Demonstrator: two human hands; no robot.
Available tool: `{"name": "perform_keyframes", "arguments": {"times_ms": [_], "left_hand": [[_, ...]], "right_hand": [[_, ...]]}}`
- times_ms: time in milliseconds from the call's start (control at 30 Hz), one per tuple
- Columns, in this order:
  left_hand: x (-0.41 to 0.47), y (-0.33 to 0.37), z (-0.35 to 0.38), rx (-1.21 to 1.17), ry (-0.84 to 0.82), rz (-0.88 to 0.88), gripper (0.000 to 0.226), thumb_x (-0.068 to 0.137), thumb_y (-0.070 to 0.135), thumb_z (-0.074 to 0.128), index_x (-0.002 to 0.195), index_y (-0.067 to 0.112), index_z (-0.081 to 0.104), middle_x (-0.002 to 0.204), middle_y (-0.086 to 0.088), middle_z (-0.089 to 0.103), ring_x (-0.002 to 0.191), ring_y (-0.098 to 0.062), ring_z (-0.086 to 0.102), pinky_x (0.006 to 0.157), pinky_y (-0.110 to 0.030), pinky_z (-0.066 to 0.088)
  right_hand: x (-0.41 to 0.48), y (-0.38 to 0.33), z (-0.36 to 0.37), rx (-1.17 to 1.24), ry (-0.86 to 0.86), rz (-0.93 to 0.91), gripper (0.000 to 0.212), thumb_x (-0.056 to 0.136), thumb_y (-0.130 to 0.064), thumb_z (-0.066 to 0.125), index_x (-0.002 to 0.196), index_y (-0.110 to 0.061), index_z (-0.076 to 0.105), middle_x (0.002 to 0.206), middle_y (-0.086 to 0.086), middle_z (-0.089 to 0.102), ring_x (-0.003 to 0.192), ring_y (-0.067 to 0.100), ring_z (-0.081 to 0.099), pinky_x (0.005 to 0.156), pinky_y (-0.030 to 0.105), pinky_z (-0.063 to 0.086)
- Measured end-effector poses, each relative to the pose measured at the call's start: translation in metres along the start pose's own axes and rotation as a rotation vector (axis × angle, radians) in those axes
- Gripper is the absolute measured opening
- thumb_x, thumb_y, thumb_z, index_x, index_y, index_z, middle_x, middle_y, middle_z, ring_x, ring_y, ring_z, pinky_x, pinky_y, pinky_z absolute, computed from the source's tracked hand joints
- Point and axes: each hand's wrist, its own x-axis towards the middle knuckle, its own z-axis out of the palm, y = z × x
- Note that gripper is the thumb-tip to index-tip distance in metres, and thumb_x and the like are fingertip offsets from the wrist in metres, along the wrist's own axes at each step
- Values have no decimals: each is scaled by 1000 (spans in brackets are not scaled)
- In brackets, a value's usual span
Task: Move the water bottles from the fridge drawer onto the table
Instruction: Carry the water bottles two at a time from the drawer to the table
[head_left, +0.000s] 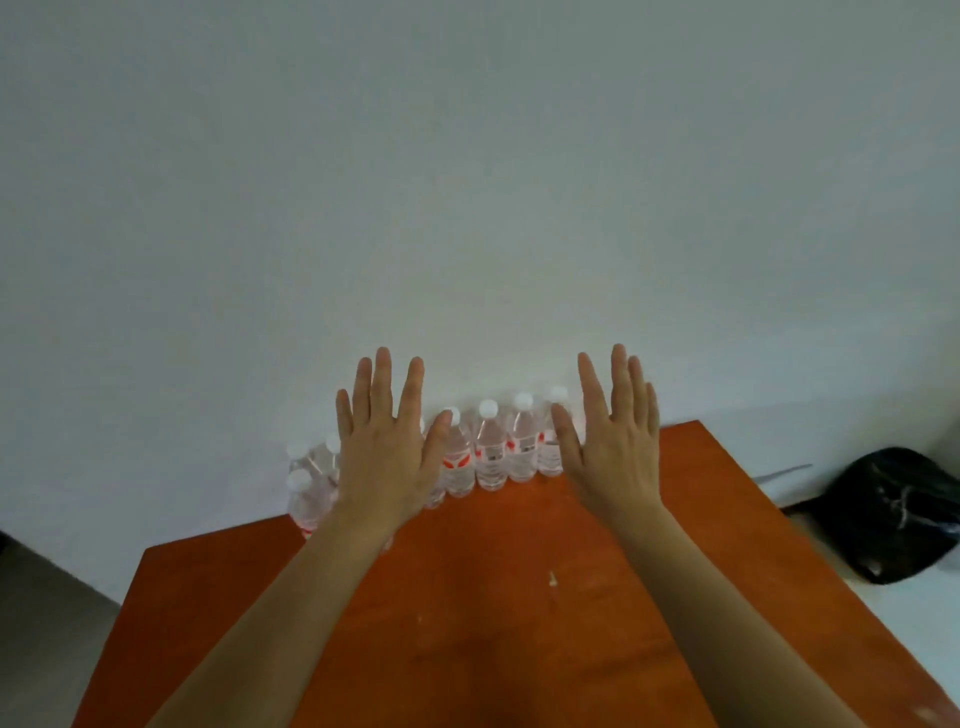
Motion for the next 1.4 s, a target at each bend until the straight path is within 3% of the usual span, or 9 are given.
{"name": "perform_keyframes", "arguments": {"times_ms": [400,500,667,833,967,1167,1267,1400], "left_hand": [[-29,303,-8,-241,4,481,71,99,62,17,158,29,-5,163,-6,-23,150,-25,-22,121,-56,-1],[-53,368,-8,-344,-42,631,71,99,61,16,157,28,-7,163,-7,-24,149,-26,-23,121,-57,1],[-112,470,-14,-522,-111,917,74,96,66,8,158,26,-1,165,-10,-15,151,-29,-16,120,-59,5],[-204,549,-28,-692,-177,1178,71,98,59,19,158,24,7,165,-14,-6,152,-32,-6,119,-61,11],[-285,600,-51,-795,-228,1361,73,98,60,21,158,21,11,166,-13,-4,152,-31,-6,118,-62,12],[-411,685,-90,-838,-233,1548,73,97,62,19,157,25,4,166,-11,-7,152,-32,-8,119,-62,11],[-474,730,-107,-793,-213,1603,73,98,62,23,158,26,5,166,-10,-9,152,-30,-13,120,-60,4],[-539,783,-122,-712,-199,1610,73,98,62,31,158,28,6,165,-10,-13,150,-29,-19,117,-49,-19]], "right_hand": [[-129,208,-213,-327,270,378,68,102,-53,33,160,-23,13,167,13,0,154,30,-2,123,54,13],[-181,236,-264,-422,325,500,70,101,-54,31,160,-25,8,168,11,-3,154,29,-5,124,52,9],[-290,256,-333,-622,377,744,70,101,-55,30,160,-27,5,168,11,-4,154,30,-4,123,53,9],[-400,247,-391,-793,430,966,73,102,-52,38,160,-26,2,167,13,-2,154,32,-1,123,55,8],[-481,234,-432,-919,480,1115,72,100,-53,35,160,-19,14,167,16,3,154,32,1,123,52,6],[-606,241,-491,-981,548,1327,73,99,-57,29,160,-23,8,167,12,-5,154,29,-7,124,51,4],[-664,259,-526,-983,565,1378,72,99,-59,24,160,-25,3,167,11,-6,154,28,-8,124,49,1],[-721,297,-576,-969,571,1414,72,100,-56,29,160,-25,4,167,12,-5,154,29,-6,124,50,3]]}}
